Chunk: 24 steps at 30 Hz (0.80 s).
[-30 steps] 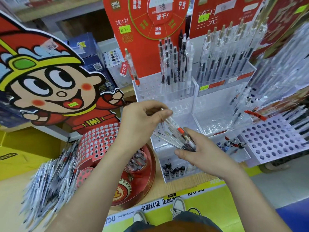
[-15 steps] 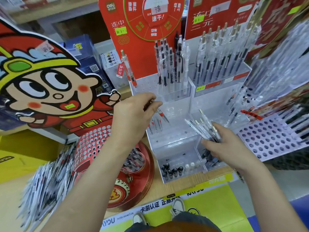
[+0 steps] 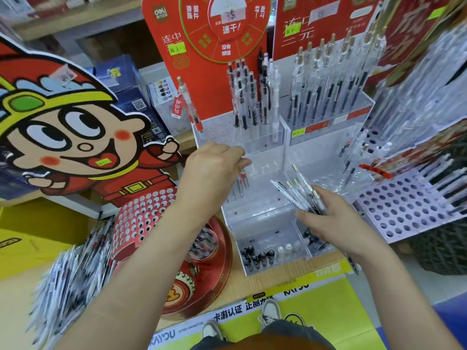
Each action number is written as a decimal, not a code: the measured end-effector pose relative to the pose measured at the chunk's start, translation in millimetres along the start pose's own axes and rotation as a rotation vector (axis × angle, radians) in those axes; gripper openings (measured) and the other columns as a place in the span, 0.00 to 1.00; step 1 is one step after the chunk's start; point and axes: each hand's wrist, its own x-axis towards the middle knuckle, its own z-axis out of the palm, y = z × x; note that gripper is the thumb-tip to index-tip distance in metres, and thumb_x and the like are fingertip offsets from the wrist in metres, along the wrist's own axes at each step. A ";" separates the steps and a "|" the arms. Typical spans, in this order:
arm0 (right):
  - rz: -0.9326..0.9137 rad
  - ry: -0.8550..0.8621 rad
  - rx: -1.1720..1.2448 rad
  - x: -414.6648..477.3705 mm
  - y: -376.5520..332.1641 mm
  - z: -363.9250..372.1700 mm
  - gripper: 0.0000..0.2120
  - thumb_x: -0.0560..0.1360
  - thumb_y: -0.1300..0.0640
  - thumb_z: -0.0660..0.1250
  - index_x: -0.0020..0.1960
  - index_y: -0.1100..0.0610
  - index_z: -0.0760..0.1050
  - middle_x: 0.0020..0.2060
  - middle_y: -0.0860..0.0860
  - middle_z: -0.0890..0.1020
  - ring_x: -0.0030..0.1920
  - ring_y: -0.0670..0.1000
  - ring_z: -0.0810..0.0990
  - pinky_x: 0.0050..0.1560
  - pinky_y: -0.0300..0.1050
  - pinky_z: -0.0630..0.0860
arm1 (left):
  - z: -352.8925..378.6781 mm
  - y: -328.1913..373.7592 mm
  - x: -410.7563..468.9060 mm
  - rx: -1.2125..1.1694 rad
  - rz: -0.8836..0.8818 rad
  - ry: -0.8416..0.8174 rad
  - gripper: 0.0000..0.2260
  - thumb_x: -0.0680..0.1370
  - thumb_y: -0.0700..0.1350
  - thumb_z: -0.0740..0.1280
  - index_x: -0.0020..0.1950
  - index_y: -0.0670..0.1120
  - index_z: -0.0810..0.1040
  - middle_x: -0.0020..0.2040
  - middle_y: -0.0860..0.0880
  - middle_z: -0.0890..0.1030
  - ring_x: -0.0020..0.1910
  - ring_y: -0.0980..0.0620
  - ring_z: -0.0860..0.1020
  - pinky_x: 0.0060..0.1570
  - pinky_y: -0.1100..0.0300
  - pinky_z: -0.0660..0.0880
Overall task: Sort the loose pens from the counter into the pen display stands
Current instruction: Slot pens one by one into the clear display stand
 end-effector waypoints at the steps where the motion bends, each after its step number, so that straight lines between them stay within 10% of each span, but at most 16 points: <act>1: 0.000 -0.004 0.012 0.2 -0.8 0.9 0.12 0.77 0.63 0.66 0.56 0.48 0.75 0.26 0.35 0.76 0.26 0.37 0.73 0.28 0.30 0.66 | 1.8 -0.4 1.2 0.013 0.022 -0.001 0.15 0.77 0.51 0.62 0.40 0.42 0.81 0.32 0.48 0.80 0.33 0.45 0.75 0.34 0.55 0.72; 7: 0.025 -0.019 0.106 0.5 2.1 3.2 0.02 0.78 0.61 0.67 0.49 0.56 0.75 0.25 0.48 0.73 0.28 0.49 0.68 0.29 0.43 0.66 | 3.9 1.8 0.6 0.078 0.059 0.008 0.15 0.77 0.51 0.62 0.40 0.43 0.83 0.37 0.47 0.76 0.37 0.45 0.71 0.31 0.54 0.70; 24: 0.161 -0.017 0.689 -4.2 -4.2 30.6 0.04 0.75 0.61 0.67 0.47 0.60 0.73 0.37 0.54 0.79 0.30 0.48 0.74 0.26 0.38 0.69 | 11.7 1.8 -6.2 0.163 -0.010 0.123 0.03 0.73 0.47 0.72 0.41 0.48 0.84 0.39 0.49 0.74 0.44 0.49 0.67 0.45 0.50 0.62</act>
